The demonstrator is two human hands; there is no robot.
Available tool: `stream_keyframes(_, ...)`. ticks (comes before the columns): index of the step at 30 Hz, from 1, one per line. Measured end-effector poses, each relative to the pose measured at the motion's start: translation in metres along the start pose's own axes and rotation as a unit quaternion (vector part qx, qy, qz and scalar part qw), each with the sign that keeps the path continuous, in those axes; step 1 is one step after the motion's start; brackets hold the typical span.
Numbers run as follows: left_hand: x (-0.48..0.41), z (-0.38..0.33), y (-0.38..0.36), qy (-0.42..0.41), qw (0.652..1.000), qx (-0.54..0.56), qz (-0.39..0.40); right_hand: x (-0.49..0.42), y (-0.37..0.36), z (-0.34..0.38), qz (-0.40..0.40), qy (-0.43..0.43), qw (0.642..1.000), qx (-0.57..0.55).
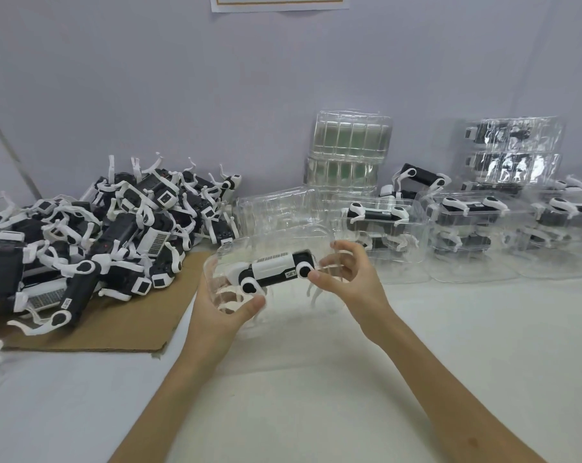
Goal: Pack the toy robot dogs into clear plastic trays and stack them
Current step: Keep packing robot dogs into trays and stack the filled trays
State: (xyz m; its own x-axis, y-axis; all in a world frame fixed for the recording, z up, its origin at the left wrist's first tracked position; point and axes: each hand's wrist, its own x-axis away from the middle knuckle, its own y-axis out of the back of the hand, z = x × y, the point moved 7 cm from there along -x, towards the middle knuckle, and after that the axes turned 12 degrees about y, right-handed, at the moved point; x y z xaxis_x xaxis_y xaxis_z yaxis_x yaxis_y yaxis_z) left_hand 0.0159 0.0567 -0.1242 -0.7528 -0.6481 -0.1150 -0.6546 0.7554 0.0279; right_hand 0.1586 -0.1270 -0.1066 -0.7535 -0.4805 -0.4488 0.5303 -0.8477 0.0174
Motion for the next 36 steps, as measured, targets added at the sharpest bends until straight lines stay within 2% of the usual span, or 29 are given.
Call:
stream_keyframes(4, 0.001, 0.001, 0.003, 0.006, 1.0, -0.009, -0.012, 0.002, 0.002, 0.006, -0.053, 0.051, 0.997, 0.036)
stream_keyframes(7, -0.002, 0.007, 0.004, 0.055, 0.998, 0.006, 0.002, 0.002, -0.003, 0.001, -0.014, 0.011, 0.995, 0.095)
stream_keyframes(9, -0.005, 0.016, 0.002, 0.112, 0.991, 0.064, 0.034, 0.003, -0.008, -0.006, 0.014, -0.016, 0.992, 0.123)
stream_keyframes(12, -0.009, 0.029, 0.007, 0.179, 0.977, 0.103, 0.047, 0.005, -0.009, 0.0, 0.026, 0.013, 0.98, 0.197)
stream_keyframes(14, -0.01, 0.037, 0.01, 0.207, 0.974, 0.082, 0.04, 0.006, -0.012, 0.019, 0.043, 0.097, 0.946, 0.305)
stream_keyframes(16, -0.009, 0.039, 0.013, 0.215, 0.974, 0.062, 0.019, 0.011, -0.027, 0.036, 0.113, 0.177, 0.917, 0.34)
stream_keyframes(18, -0.008, 0.036, 0.015, 0.209, 0.976, 0.056, -0.009, 0.022, -0.049, 0.04, 0.216, 0.208, 0.882, 0.363)
stream_keyframes(20, -0.009, 0.034, 0.018, 0.206, 0.975, 0.071, -0.042, 0.033, -0.066, 0.034, 0.283, 0.221, 0.836, 0.415)
stream_keyframes(22, -0.011, 0.034, 0.023, 0.211, 0.971, 0.089, -0.065, 0.039, -0.074, 0.028, 0.305, 0.229, 0.805, 0.455)
stream_keyframes(23, -0.012, 0.034, 0.026, 0.211, 0.97, 0.096, -0.073, 0.04, -0.075, 0.028, 0.301, 0.236, 0.801, 0.462)
stream_keyframes(32, -0.011, 0.03, 0.041, 0.177, 0.966, 0.131, -0.133, 0.028, -0.061, 0.042, 0.264, 0.225, 0.865, 0.364)
stream_keyframes(36, -0.012, 0.033, 0.047, 0.181, 0.962, 0.144, -0.146, 0.02, -0.044, 0.052, 0.209, 0.203, 0.916, 0.277)
